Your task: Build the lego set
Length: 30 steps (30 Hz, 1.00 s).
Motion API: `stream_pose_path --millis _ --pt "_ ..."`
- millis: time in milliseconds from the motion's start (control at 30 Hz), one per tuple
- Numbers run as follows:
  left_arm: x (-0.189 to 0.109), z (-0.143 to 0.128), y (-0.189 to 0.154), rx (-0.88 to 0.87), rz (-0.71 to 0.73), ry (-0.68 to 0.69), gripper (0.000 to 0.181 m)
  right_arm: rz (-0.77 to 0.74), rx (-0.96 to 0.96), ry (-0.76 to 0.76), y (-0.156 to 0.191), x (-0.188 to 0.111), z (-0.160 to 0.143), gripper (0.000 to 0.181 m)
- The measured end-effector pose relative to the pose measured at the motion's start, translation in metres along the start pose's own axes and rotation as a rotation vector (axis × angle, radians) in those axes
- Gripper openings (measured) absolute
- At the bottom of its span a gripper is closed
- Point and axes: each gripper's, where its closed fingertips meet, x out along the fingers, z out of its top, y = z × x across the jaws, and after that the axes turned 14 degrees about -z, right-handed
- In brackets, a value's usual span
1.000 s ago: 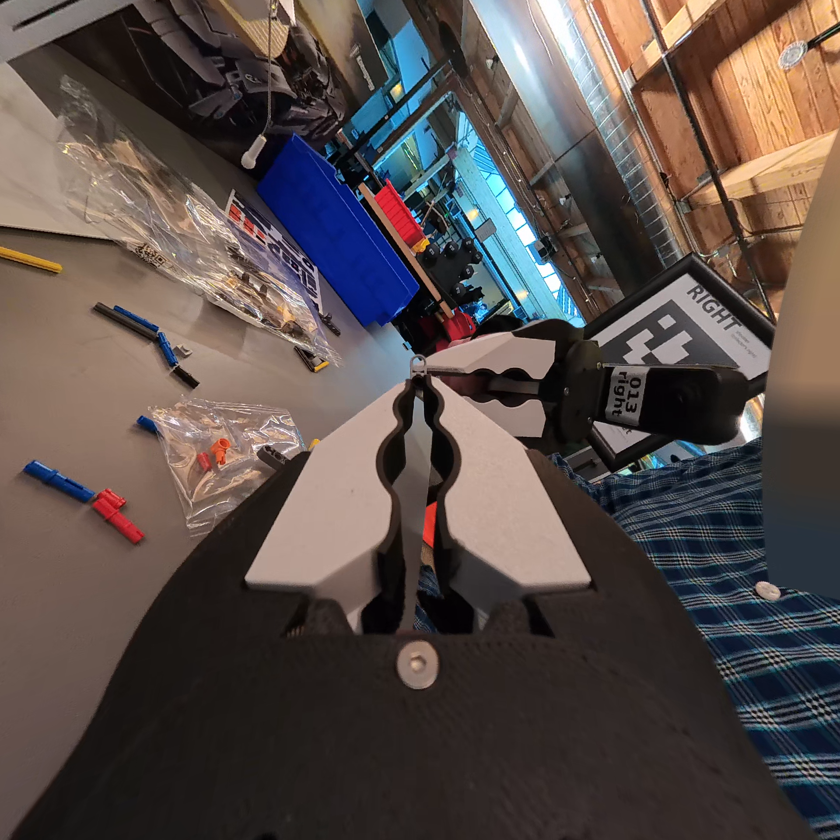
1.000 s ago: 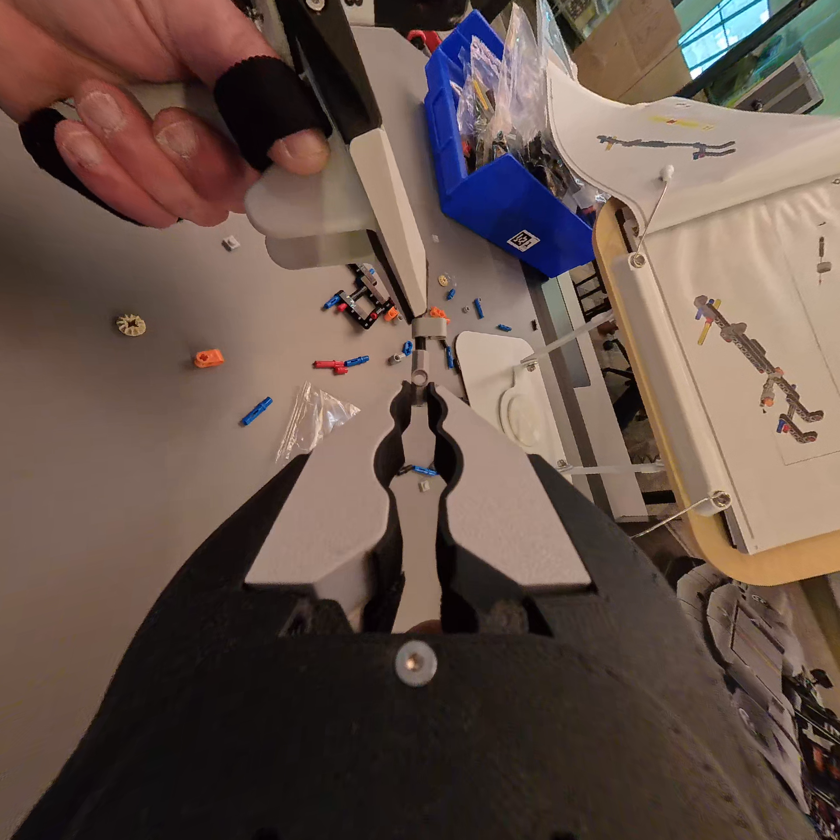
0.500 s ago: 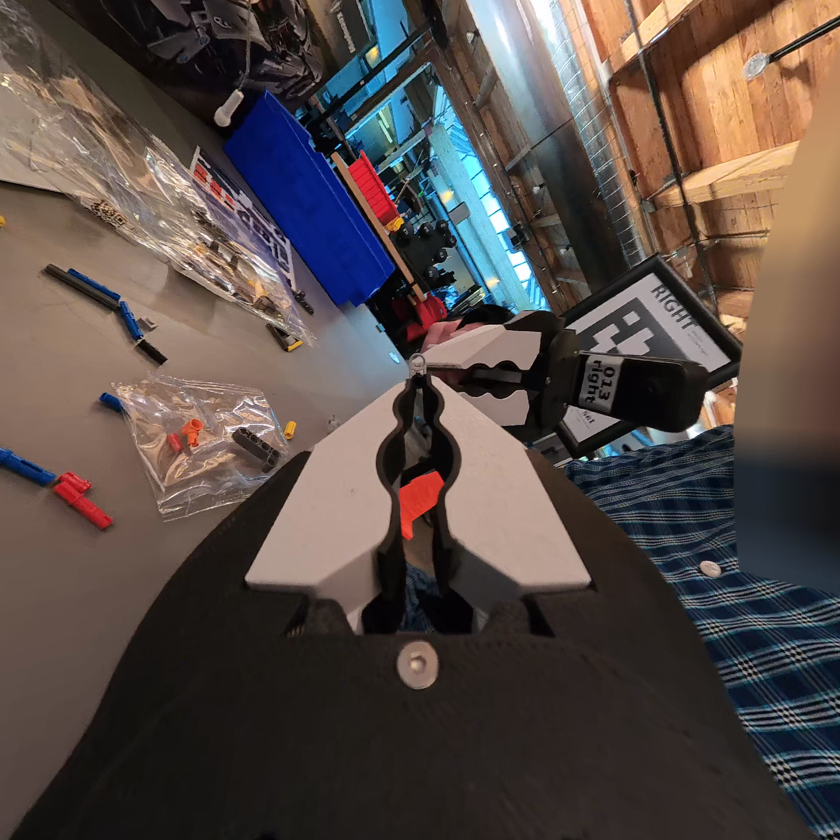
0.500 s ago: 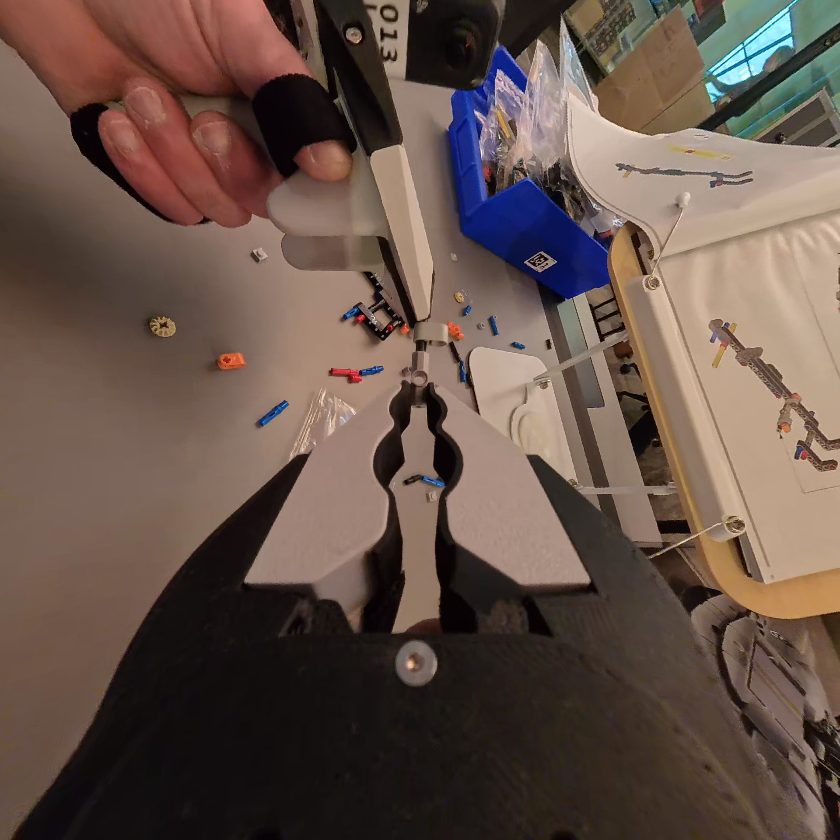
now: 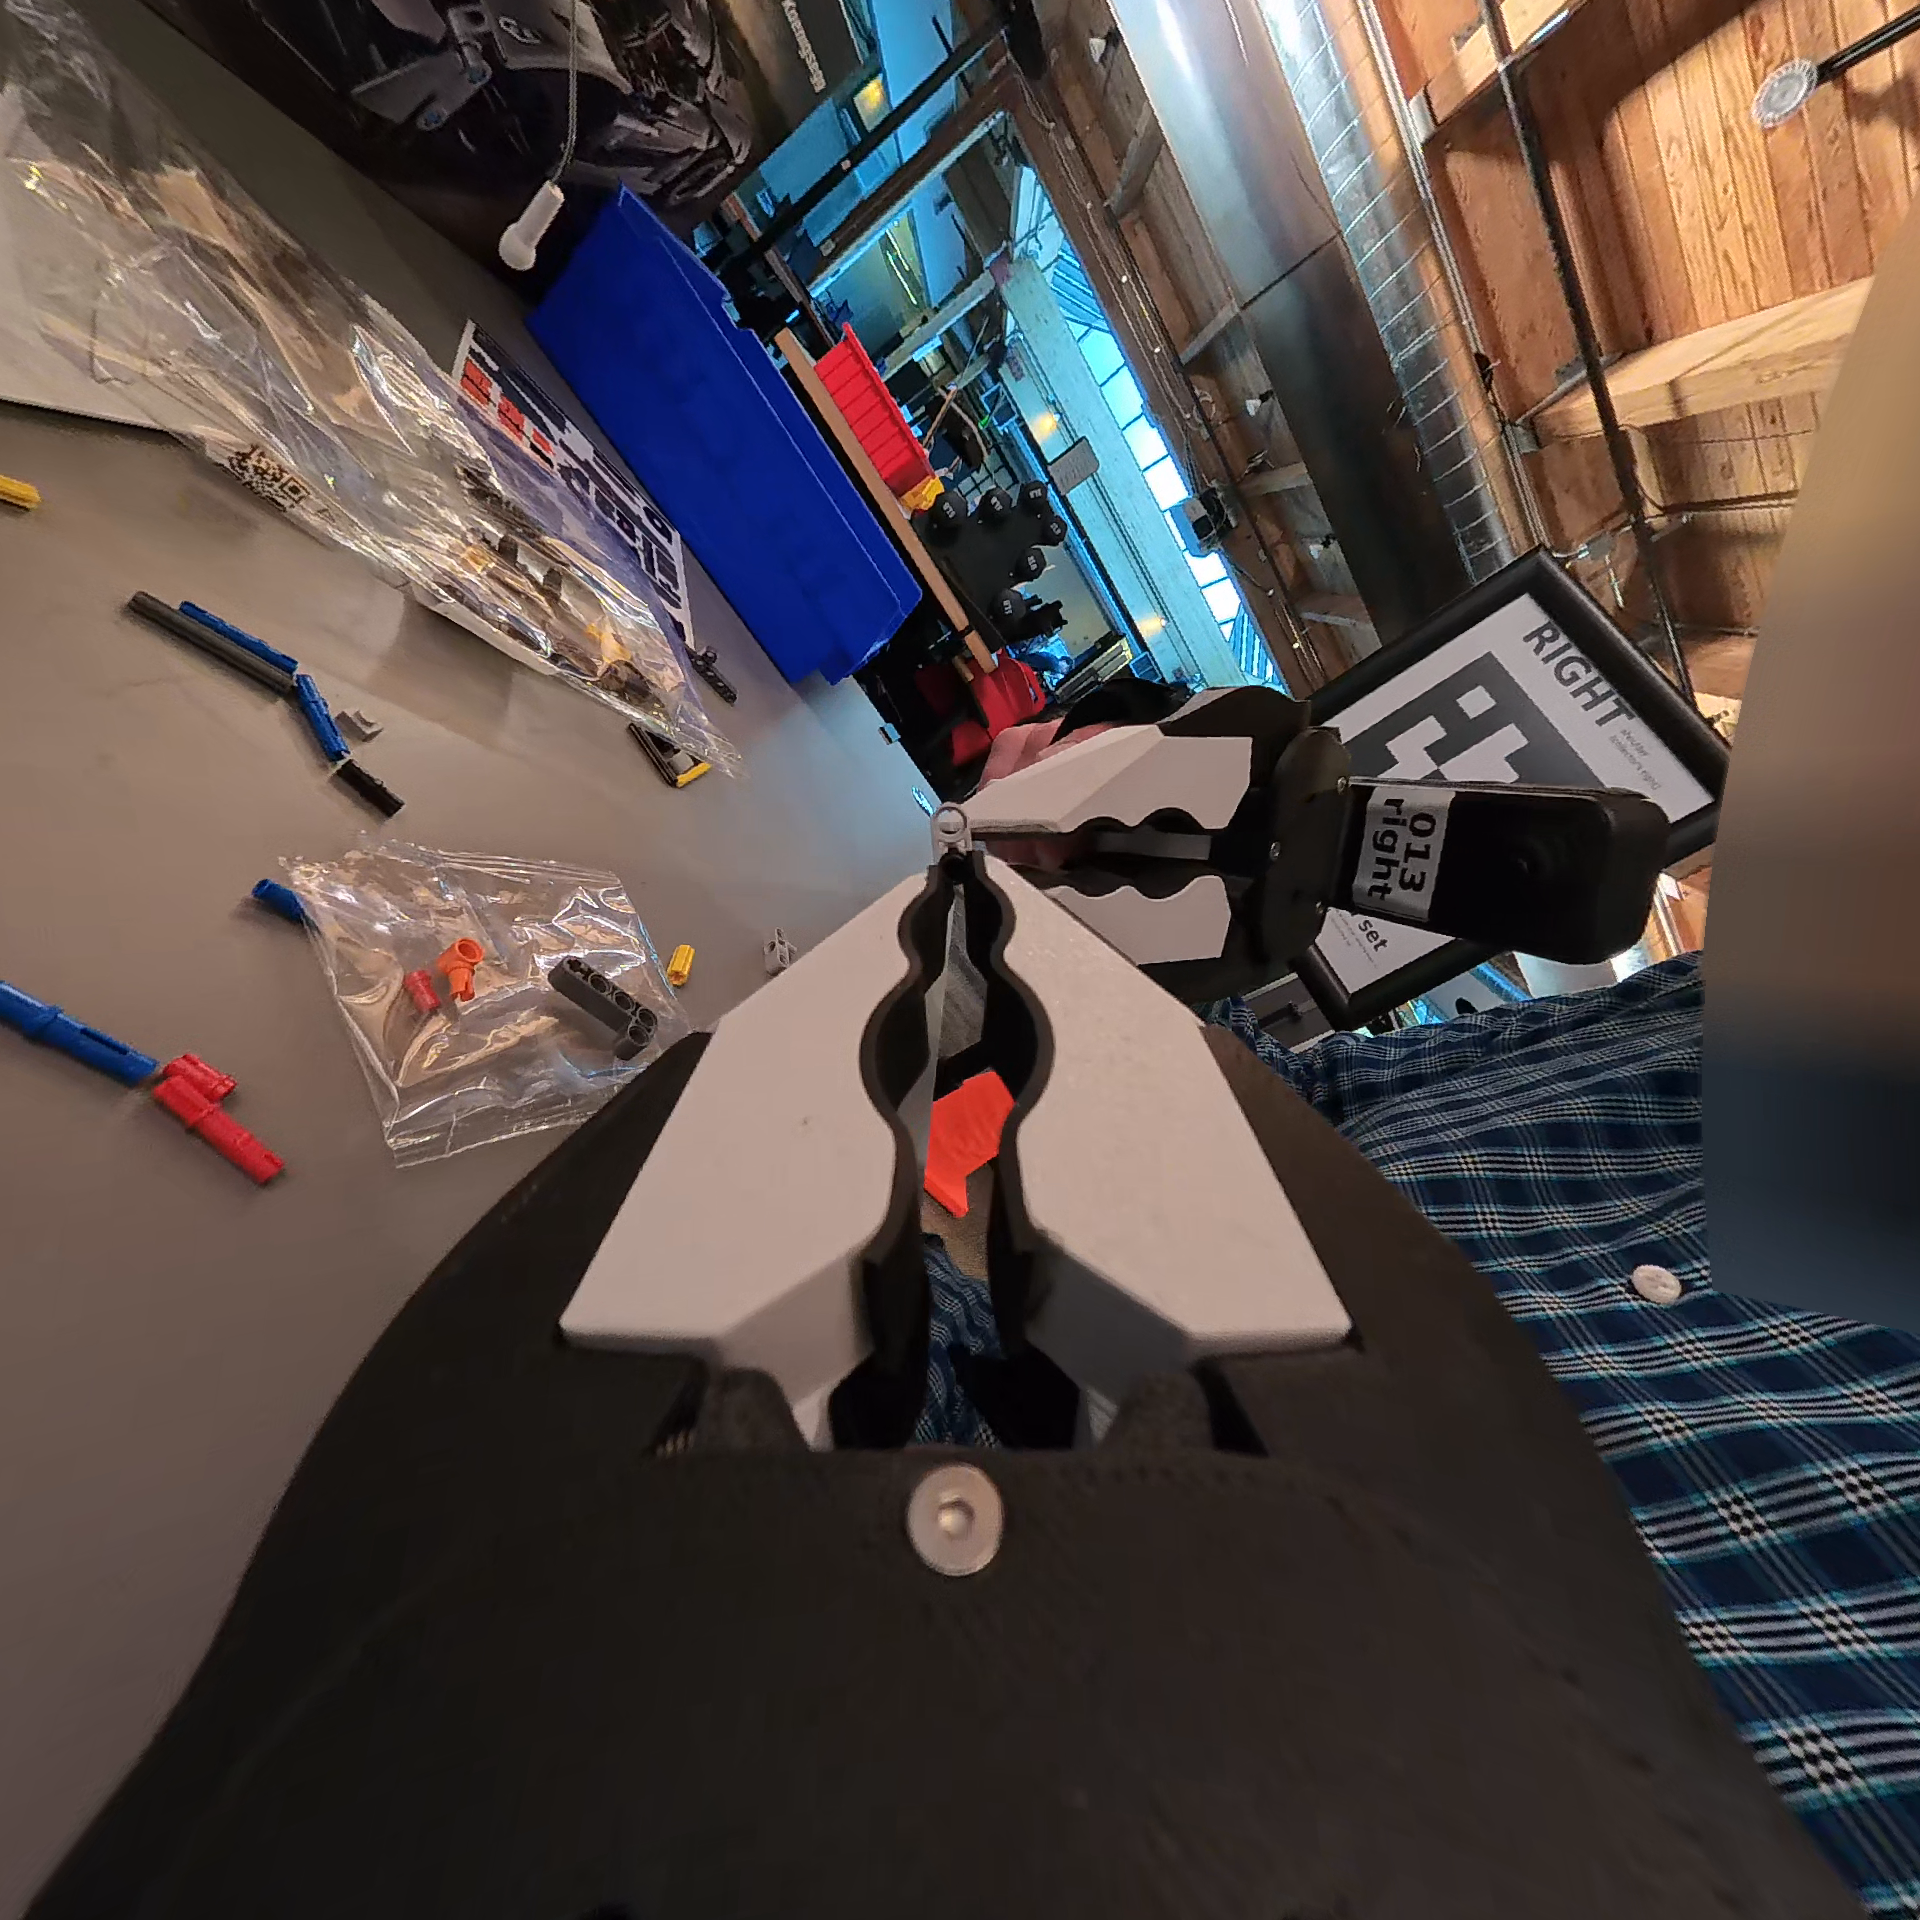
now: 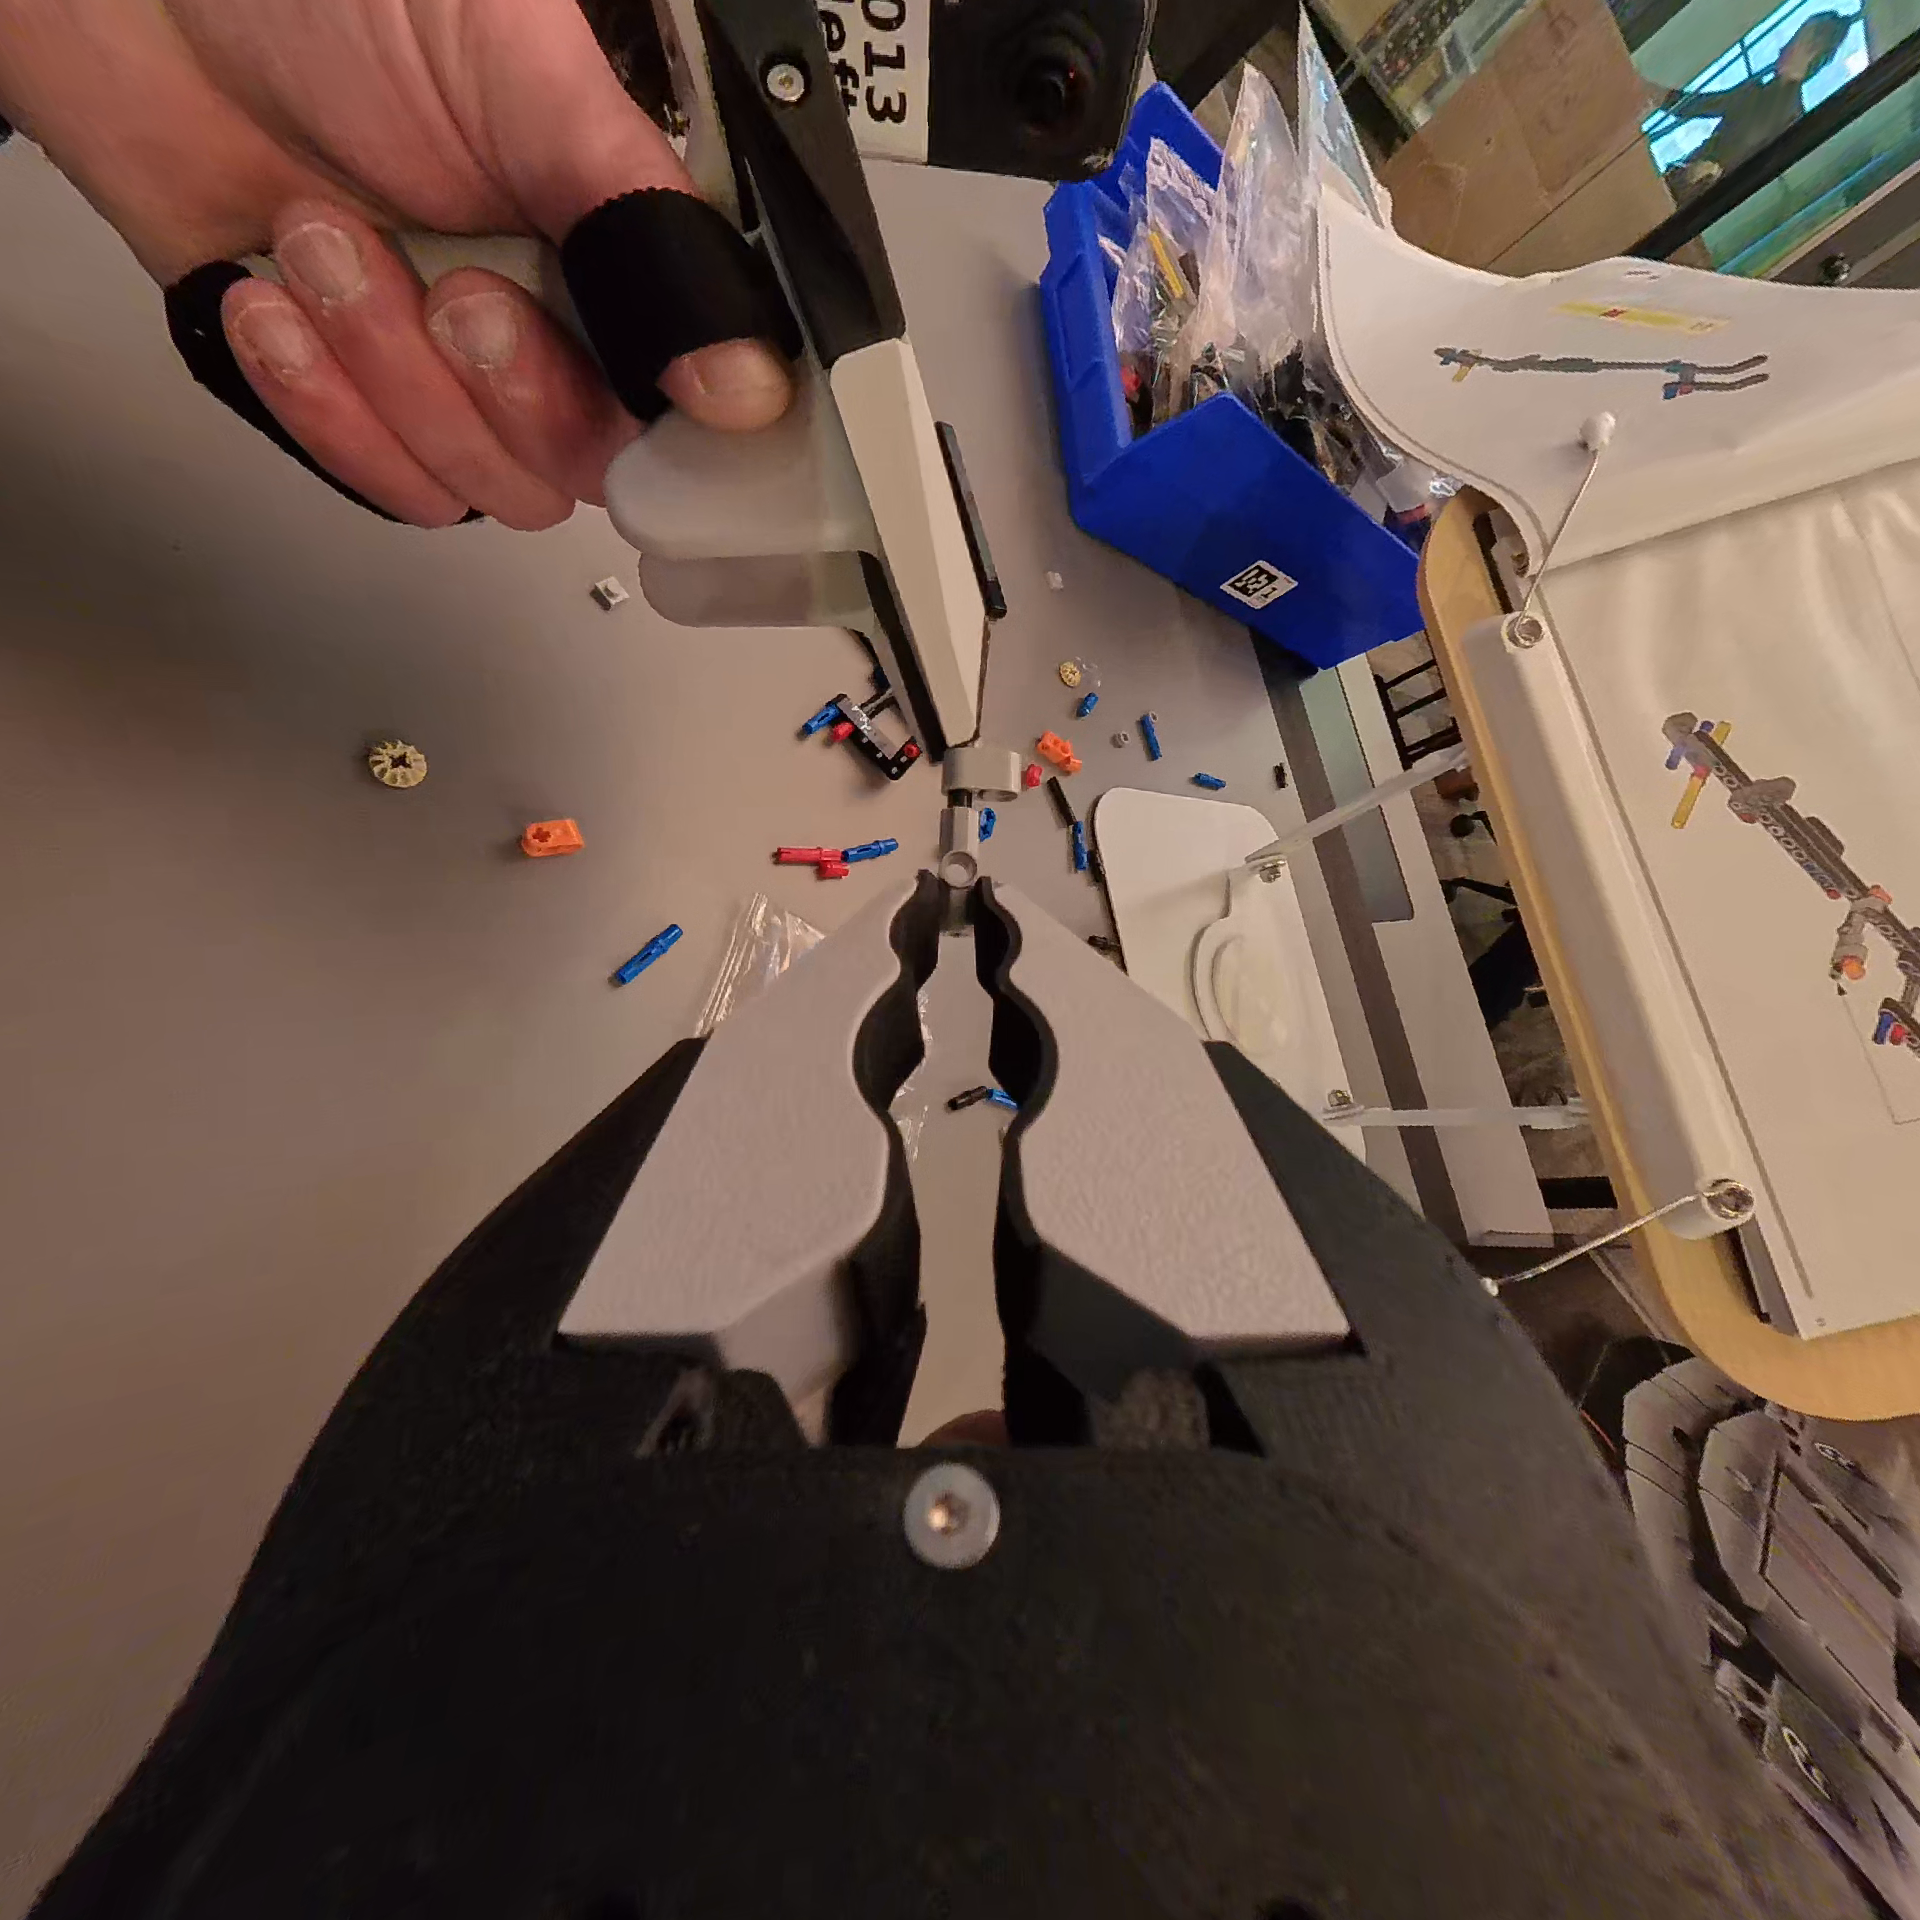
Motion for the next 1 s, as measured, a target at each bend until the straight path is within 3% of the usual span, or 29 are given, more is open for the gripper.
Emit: stream_pose_path --millis 33,700,767,833,900,1000 --pt "0.000 0.000 0.000 0.001 0.002 0.002 0.001 0.000 0.002 0.000 0.000 0.000 0.000 0.003" --pt "0.005 -0.010 0.002 0.017 0.018 0.042 0.000 0.037 0.023 0.001 0.007 0.003 0.002 0.003" --pt "0.027 -0.051 0.008 0.033 0.047 0.258 0.000 0.080 0.055 -0.098 0.017 0.001 0.031 0.004" --pt "0.050 -0.075 0.013 0.006 0.047 0.301 0.000 0.069 -0.026 -0.070 0.026 0.005 0.037 0.004" --pt "0.033 -0.053 0.023 -0.037 0.078 0.180 0.000 0.079 0.049 -0.034 0.016 0.000 0.019 0.004" --pt "0.017 -0.039 0.024 0.015 0.123 0.189 0.000 0.053 0.117 0.000 -0.003 -0.005 0.000 0.004"
